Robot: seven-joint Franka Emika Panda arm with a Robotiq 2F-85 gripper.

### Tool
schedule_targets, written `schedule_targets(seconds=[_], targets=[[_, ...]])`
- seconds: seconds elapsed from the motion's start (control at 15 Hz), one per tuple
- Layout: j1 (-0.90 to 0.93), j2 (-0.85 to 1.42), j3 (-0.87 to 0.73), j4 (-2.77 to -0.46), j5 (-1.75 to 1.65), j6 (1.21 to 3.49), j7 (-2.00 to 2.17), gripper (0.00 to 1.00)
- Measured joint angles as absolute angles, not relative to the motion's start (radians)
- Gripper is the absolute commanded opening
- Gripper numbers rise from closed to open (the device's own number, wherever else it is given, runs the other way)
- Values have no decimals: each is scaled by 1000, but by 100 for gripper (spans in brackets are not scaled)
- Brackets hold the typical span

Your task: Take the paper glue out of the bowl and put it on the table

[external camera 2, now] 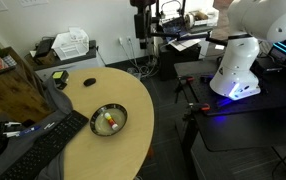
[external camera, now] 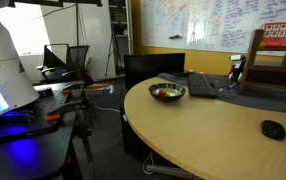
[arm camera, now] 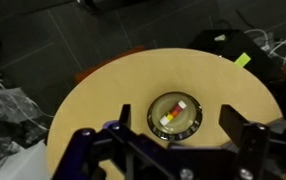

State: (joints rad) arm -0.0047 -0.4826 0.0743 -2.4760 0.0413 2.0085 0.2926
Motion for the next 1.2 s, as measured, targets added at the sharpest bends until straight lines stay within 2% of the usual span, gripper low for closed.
schedule_targets(seconds=[0.27,0.67,1.2], targets=[[-5,-224,148,-2371,56,2130,555,100],[11,183,122,-2178,122,2300,797,100],[78,436,56,-2124,298,2641,851,100]])
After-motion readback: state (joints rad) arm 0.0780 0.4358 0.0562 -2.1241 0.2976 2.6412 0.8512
